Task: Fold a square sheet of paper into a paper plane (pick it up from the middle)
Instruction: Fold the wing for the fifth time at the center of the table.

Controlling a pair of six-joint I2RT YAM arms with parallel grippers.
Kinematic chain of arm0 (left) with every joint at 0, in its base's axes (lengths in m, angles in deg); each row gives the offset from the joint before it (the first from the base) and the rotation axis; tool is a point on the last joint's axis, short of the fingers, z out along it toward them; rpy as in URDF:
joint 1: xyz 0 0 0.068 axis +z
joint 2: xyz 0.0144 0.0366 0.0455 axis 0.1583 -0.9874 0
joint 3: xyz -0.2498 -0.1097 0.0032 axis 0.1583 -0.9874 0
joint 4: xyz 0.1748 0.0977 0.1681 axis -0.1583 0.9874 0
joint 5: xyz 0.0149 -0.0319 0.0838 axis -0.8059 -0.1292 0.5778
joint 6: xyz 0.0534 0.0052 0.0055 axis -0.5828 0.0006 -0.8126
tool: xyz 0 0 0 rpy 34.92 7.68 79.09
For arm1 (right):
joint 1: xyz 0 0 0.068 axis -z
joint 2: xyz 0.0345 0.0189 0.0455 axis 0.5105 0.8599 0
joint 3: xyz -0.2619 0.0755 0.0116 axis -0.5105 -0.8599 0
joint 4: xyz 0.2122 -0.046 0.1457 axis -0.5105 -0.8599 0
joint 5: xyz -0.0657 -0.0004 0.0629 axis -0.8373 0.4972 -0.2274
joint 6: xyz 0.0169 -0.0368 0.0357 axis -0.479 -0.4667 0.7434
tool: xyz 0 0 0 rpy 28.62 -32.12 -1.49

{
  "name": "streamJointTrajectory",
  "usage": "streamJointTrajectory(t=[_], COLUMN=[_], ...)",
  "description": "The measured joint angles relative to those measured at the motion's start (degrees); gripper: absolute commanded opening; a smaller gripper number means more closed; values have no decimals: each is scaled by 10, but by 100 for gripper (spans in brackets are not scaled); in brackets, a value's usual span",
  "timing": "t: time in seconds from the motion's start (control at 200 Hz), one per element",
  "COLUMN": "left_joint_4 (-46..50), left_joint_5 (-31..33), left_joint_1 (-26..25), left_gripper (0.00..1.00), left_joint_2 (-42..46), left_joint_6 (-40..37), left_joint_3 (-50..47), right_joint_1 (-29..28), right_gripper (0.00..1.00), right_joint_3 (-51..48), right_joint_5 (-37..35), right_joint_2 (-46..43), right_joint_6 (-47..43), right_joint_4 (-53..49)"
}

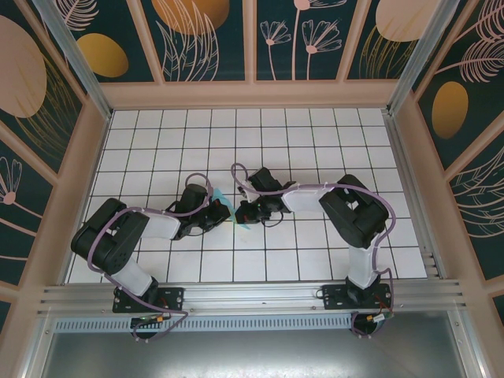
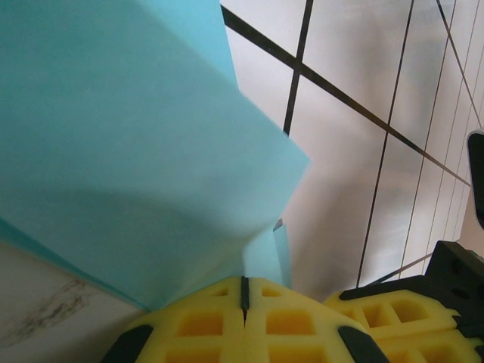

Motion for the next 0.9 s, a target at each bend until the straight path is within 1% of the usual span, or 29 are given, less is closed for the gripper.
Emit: streamJointTrajectory(t=[0.335, 0.746, 0.901], left_joint_4=[26, 30, 30], left_joint_5=[0, 1, 1], left_joint_1=[0, -3, -3], left_gripper=[0, 0, 0], left_joint_2=[-9, -12, -12], left_joint_6=[2, 5, 5], left_joint_3=[19, 25, 25], right_joint_1=[2, 6, 9], right_gripper=[0, 0, 0], right_joint_3=[-25, -94, -108], right_joint_5=[-5, -11, -13], right_joint_2=[-9, -61, -79], right_joint_6=[-19, -40, -40], right_joint_4=[9, 25, 6])
